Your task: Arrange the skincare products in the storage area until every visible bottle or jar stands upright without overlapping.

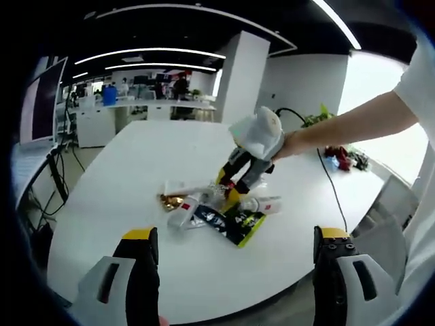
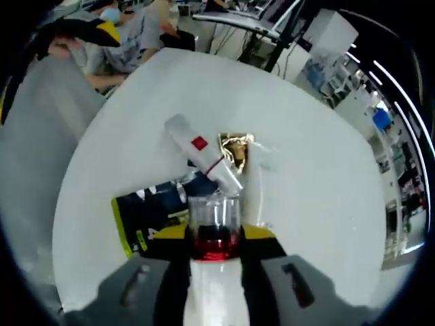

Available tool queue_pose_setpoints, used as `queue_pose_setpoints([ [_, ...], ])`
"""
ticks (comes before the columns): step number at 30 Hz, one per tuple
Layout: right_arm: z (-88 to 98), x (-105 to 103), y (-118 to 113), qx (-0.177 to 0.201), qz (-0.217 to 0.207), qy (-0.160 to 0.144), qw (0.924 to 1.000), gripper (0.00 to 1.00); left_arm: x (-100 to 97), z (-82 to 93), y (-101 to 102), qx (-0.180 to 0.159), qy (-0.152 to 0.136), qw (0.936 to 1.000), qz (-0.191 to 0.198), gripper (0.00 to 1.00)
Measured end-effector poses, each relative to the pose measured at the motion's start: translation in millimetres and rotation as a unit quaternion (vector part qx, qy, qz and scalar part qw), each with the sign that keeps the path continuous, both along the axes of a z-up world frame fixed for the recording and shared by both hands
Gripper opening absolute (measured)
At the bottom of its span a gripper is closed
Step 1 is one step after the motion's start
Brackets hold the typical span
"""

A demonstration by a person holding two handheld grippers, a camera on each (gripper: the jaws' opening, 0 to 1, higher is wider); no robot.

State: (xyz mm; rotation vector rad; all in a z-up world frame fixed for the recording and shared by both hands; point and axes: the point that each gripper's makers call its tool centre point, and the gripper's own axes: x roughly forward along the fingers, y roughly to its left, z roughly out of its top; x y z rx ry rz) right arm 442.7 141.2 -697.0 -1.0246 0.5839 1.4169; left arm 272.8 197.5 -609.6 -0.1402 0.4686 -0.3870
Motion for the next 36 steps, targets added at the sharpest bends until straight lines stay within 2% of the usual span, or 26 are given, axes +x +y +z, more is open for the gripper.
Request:
queue_pose_setpoints([
  [3, 16.7, 5.8, -6.9, 0.037, -0.035, 0.016, 0.9986, 0.27, -0.2, 0.4, -0.8, 0.002, -0.002, 1.0000, -0.002, 0.93],
  [8, 41.1, 13.4, -26.1, 0.095, -0.086, 0.041, 0.9910, 0.27, -0.8, 0.1, -2.1, 0.007, -0.004, 1.0000, -0.005, 0.93],
  [13, 53.9, 17.2, -46.3, 0.128, -0.118, 0.054, 0.9832, 0.27, -1.1, -0.2, -3.3, 0.012, -0.004, 0.9999, -0.008, 0.93],
  [19, 68.3, 20.1, -77.3, 0.174, -0.155, 0.066, 0.9703, 0.27, -0.7, -1.3, -2.6, 0.017, -0.002, 0.9998, -0.007, 0.92],
  [25, 73.1, 18.9, -104.9, 0.226, -0.196, 0.075, 0.9513, 0.27, -1.3, -3.5, -3.6, 0.024, 0.003, 0.9997, -0.011, 0.92],
  [28, 75.0, 14.4, -110.8, 0.249, -0.213, 0.078, 0.9415, 0.26, -2.1, -5.0, -4.8, 0.030, 0.006, 0.9994, -0.013, 0.92],
  [36, 77.9, 12.9, -116.1, 0.264, -0.211, 0.070, 0.9386, 0.26, -2.0, -6.8, -4.6, 0.044, 0.006, 0.9989, -0.015, 0.92],
])
